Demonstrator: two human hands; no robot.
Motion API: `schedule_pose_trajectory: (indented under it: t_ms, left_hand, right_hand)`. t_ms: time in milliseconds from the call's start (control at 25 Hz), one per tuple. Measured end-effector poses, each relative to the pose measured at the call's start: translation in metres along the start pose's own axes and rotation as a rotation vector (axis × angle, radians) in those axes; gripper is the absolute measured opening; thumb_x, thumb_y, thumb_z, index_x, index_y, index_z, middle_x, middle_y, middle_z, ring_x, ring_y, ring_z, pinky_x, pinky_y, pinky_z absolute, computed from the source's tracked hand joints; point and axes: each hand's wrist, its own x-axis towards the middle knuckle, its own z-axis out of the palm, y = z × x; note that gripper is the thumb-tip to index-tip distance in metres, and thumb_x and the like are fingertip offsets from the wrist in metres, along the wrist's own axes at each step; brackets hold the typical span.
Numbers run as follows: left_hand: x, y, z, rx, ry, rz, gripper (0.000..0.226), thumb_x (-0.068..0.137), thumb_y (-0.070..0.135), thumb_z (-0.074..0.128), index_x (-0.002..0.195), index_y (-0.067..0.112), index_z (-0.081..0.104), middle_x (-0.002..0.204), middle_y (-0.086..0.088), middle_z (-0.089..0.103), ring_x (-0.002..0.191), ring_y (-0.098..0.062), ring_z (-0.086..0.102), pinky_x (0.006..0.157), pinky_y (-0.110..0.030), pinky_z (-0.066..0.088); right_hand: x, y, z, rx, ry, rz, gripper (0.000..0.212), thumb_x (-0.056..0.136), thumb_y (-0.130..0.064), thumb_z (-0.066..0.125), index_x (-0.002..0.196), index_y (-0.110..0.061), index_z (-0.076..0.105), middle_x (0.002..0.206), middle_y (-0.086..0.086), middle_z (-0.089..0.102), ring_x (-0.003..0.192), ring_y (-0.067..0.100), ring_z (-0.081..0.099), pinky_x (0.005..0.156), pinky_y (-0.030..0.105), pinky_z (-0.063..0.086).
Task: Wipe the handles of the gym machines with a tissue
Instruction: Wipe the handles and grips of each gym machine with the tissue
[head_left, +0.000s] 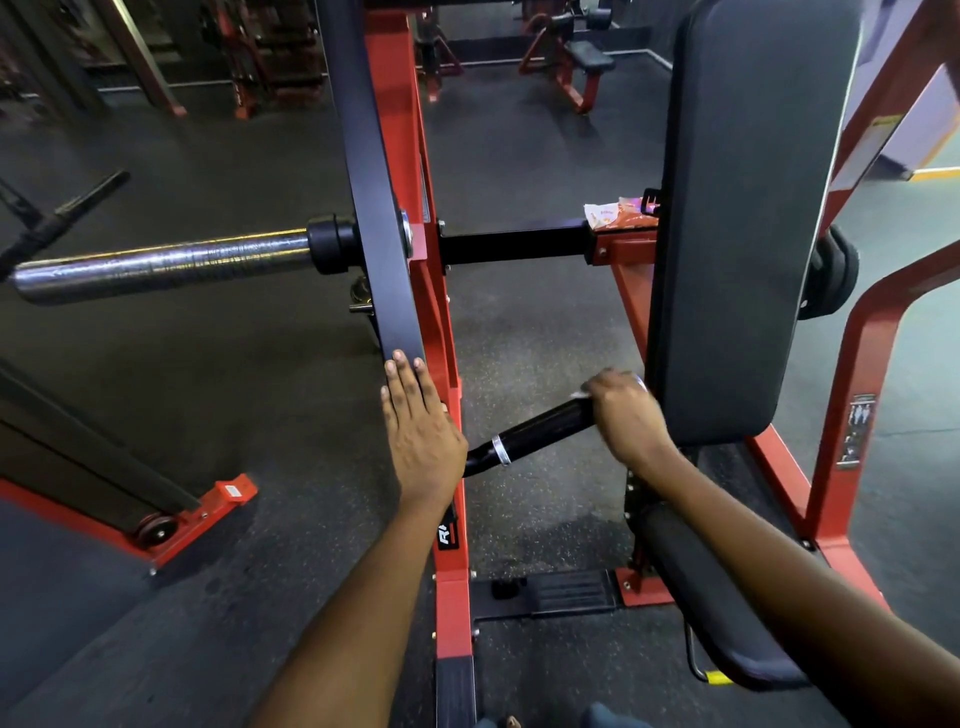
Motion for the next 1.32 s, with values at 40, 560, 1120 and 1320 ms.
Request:
schedule_pose_trajectory:
  t_ms: [40, 560, 1120, 1320]
  left_hand:
    - [0.000, -0.001, 0.000, -0.003, -0.001, -0.001, 0.069, 0.094, 0.011, 0.039, 0.152, -0.003, 0.005, 0.159, -0.023, 0.000, 0.148, -0.035, 0.000, 0.120, -0.049, 0.013]
    - [0.000, -0.001, 0.000, 0.020, -0.005, 0.009, 0.070, 0.093, 0.010, 0.043, 0.152, -0.005, 0.007, 0.159, -0.025, 0.003, 0.148, -0.036, 0.001, 0.120, -0.049, 0.012]
    - [-0.002, 0.000, 0.000, 0.061, -0.014, 0.010, 0.069, 0.095, 0.011, 0.045, 0.151, -0.005, 0.008, 0.159, -0.022, -0.001, 0.148, -0.032, -0.004, 0.121, -0.046, 0.007]
    - [0.001, 0.001, -0.001, 0.047, -0.007, 0.003, 0.069, 0.095, 0.011, 0.045, 0.151, -0.005, 0.008, 0.159, -0.022, 0.002, 0.148, -0.033, -0.002, 0.121, -0.046, 0.008]
  right_hand:
    - [0.007, 0.001, -0.007, -0.077, -0.023, 0.128, 0.023, 0.085, -0.001, 0.051, 0.101, -0.007, 0.067, 0.101, 0.011, 0.065, 0.098, 0.030, 0.059, 0.089, 0.036, 0.043]
    - [-0.039, 0.030, 0.033, 0.207, 0.163, 0.026, 0.053, 0.093, 0.008, 0.040, 0.143, -0.012, 0.037, 0.152, 0.002, 0.028, 0.143, 0.015, 0.019, 0.119, 0.029, 0.011]
    - [-0.098, -0.014, 0.060, 0.514, 0.029, 0.034, 0.041, 0.095, -0.004, 0.039, 0.134, -0.010, 0.050, 0.139, 0.004, 0.049, 0.121, 0.013, 0.053, 0.103, 0.020, 0.038]
    - [-0.027, 0.010, 0.040, 1.596, -0.027, 1.294, 0.020, 0.098, 0.000, 0.035, 0.100, 0.003, 0.054, 0.073, 0.015, 0.055, 0.036, 0.016, 0.057, 0.039, 0.025, 0.051]
